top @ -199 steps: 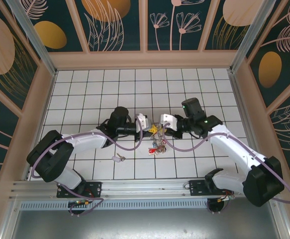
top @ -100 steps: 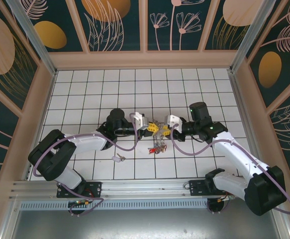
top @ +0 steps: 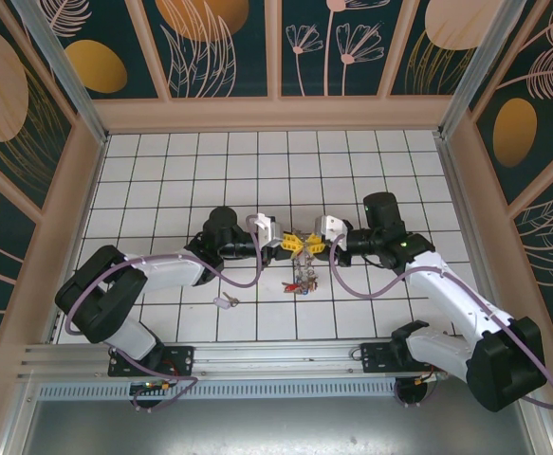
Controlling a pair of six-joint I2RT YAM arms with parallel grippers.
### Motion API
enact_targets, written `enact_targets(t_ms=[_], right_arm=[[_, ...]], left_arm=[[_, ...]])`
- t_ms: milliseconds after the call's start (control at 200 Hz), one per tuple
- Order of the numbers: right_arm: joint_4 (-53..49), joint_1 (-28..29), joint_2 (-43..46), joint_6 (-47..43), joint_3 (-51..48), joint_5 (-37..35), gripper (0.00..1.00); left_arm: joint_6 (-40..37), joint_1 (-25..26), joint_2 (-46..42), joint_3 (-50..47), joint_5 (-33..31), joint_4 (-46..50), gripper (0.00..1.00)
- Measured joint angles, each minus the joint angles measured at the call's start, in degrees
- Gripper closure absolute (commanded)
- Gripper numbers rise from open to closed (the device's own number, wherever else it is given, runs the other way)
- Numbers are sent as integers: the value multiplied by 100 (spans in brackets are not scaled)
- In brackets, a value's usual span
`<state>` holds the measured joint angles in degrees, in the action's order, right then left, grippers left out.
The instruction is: Put the keys on the keyring
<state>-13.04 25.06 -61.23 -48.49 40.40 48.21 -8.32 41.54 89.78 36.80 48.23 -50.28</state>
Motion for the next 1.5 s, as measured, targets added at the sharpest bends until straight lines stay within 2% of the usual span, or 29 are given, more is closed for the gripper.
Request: enact_targets(t_ms=[285,385,535,691,751,866,1116,1156,1296,1391,1501], right_arm=[[133,4,-46,107,0,160,86],[129,4,-94,109,-4,157,81],[131,2,-96,109,-55,157,81],[153,-46,-105,177,-151,195,90],[192,-63,-120,227,-173,232,98],[299,-81,-142,302,-201,284,100],[330,-87,-144,317,-208,289,100],[330,-87,-144,319,-208,289,94],[334,-87,-144,321,-208,291,93],[356,-83,-144,323,-212,289,86],[411,-63,-144,326,-212,289,85]], left_arm=[[76,0,66,-7,-20,-66,100],[116,0,85,-11,-26,-140,100],[157,0,98,-61,-26,-310,100],[232,0,138,-72,-11,-398,100],[262,0,160,-72,0,-411,100],[284,0,186,-72,0,-442,100],[304,-7,190,-70,-7,-459,100],[299,-7,190,-70,-2,-457,100],[282,-7,190,-70,2,-461,100],[291,-7,190,-70,0,-487,100],[354,-7,223,-70,0,-570,100]])
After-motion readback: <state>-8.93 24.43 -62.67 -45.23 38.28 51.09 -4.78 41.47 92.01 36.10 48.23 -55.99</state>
